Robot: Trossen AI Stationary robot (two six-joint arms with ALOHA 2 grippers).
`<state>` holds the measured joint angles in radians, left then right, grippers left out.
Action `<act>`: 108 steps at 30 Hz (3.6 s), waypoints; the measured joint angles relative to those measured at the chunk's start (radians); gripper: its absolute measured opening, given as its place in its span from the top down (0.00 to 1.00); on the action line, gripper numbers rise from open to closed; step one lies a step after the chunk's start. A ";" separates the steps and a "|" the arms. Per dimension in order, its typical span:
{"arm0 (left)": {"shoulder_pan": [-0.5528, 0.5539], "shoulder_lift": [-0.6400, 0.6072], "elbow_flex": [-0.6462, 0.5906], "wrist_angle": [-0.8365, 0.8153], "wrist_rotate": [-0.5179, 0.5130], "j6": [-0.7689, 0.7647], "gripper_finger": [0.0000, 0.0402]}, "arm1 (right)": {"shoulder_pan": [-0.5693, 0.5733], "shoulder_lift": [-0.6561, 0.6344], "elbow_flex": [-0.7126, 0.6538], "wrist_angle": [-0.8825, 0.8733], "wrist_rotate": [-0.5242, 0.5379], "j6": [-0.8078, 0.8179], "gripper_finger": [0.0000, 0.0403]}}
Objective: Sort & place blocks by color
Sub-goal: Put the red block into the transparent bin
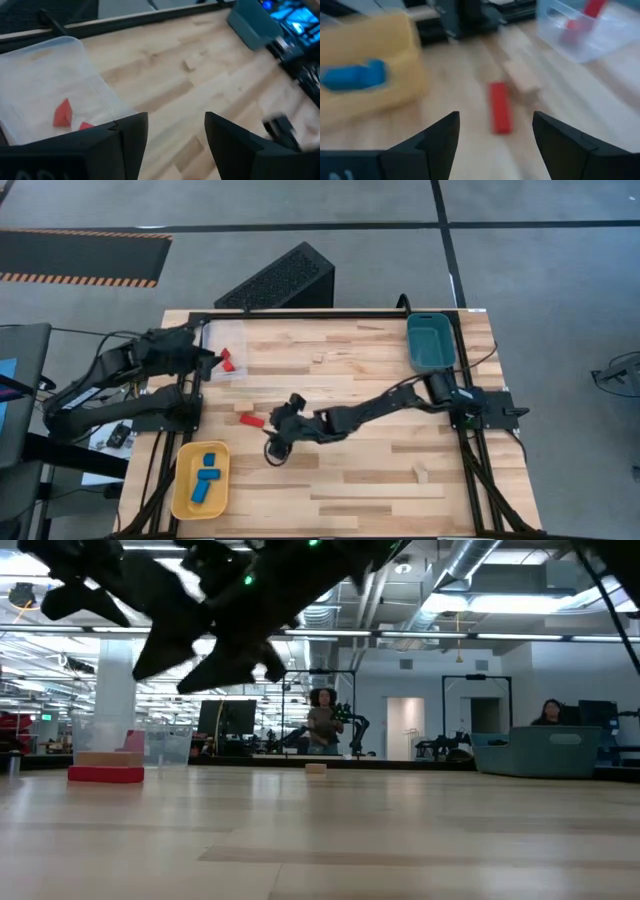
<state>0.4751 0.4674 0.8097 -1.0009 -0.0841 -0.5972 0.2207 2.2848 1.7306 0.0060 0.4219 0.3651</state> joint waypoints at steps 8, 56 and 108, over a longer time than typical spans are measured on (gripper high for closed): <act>-0.099 -0.049 0.000 -0.038 -0.009 0.048 0.56 | -0.047 0.174 0.161 0.001 -0.157 -0.162 0.32; -0.117 0.262 -0.001 0.074 0.015 0.486 0.56 | -0.119 0.290 0.233 -0.077 -0.256 -0.171 0.73; -0.463 0.704 -0.001 0.810 0.208 0.848 0.55 | 0.014 -0.275 0.230 -0.909 0.007 0.010 0.72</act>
<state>0.0124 1.1713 0.8089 -0.1911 0.1243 0.2511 0.2343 2.0094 1.9602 -0.9034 0.4286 0.3751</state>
